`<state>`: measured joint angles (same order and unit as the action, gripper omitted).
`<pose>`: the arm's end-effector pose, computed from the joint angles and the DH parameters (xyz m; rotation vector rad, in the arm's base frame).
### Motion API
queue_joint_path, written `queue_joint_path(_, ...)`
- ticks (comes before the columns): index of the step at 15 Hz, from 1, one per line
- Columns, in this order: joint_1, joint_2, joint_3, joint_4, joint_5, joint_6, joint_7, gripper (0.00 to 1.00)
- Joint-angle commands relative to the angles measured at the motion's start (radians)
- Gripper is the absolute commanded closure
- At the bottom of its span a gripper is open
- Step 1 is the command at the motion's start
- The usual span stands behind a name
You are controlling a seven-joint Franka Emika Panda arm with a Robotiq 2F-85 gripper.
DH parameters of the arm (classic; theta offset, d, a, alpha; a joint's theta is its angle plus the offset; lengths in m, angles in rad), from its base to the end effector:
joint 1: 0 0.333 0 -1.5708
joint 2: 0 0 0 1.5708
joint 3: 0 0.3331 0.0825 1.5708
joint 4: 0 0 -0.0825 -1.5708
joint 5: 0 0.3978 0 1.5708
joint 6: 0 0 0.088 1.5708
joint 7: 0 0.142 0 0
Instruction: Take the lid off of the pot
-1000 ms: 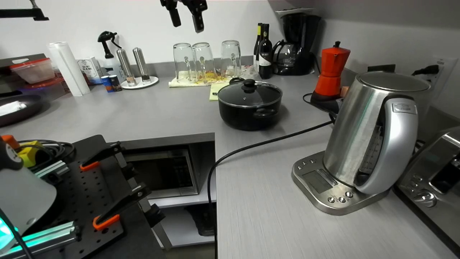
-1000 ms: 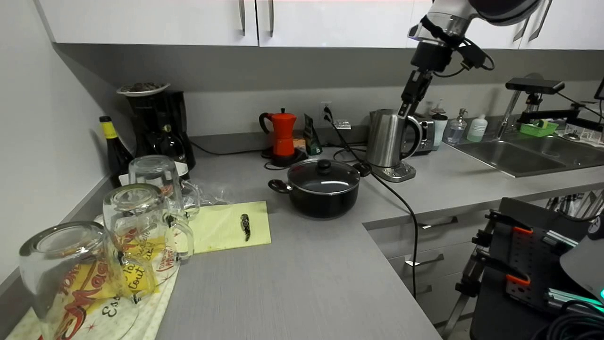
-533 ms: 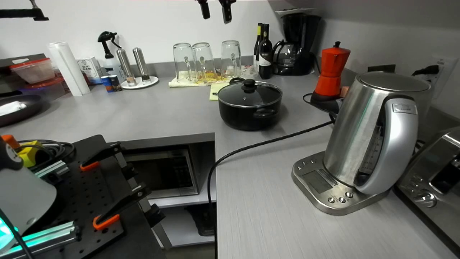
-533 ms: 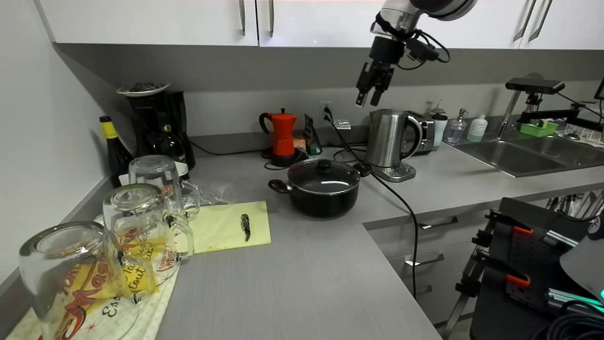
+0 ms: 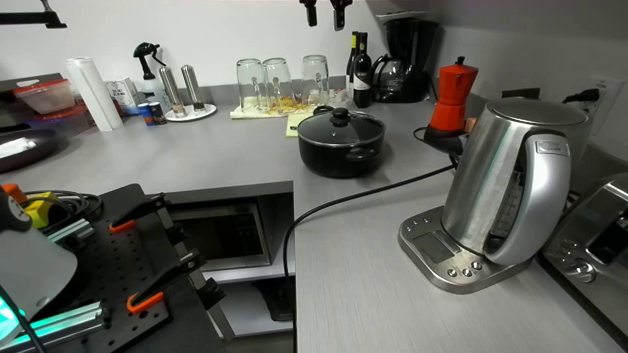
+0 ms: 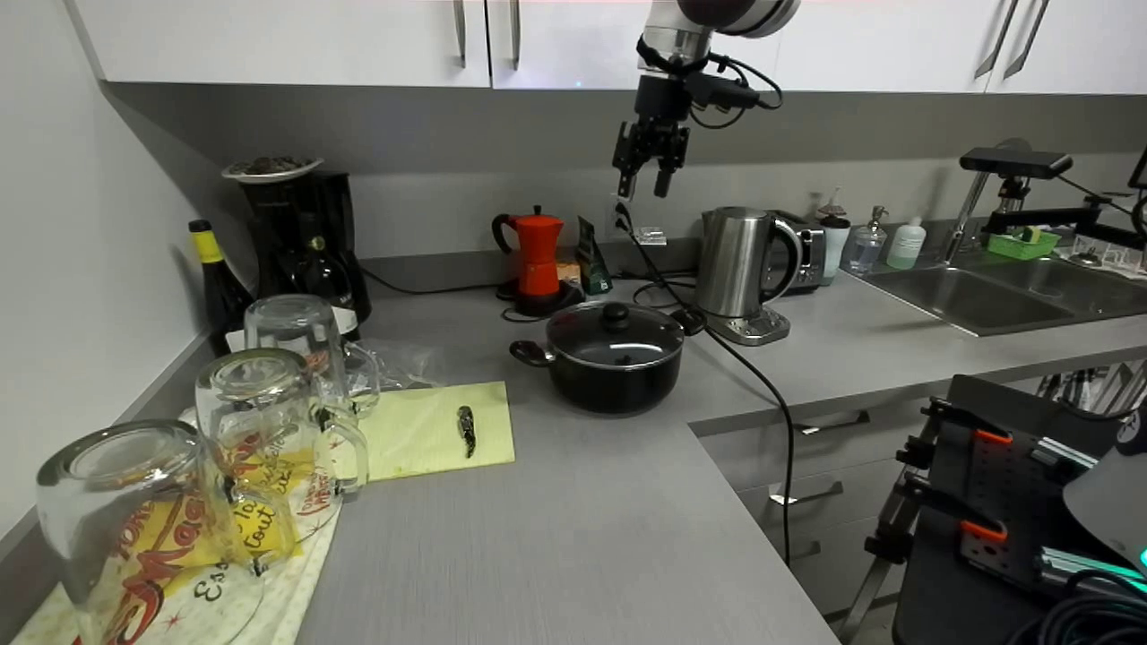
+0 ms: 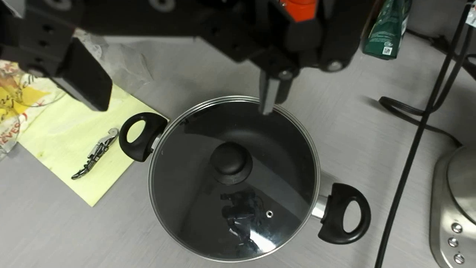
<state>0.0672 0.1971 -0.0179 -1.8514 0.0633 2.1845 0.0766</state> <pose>0.6428 0.0363 0.4052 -3.0744 0.0917 -0.2042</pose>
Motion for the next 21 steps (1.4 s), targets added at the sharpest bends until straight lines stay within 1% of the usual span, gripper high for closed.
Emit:
queue_joint_path(1,-0.002,0.126,0.009,0.162,-0.047,-0.11,0.059,0.0)
queue_joint_path(4,0.002,0.192,0.008,0.201,-0.061,-0.127,0.064,0.0)
queue_joint_path(10,-0.001,0.297,0.004,0.247,-0.055,-0.115,0.053,0.0)
queue_joint_path(21,0.001,0.463,-0.006,0.366,-0.058,-0.121,0.058,0.0)
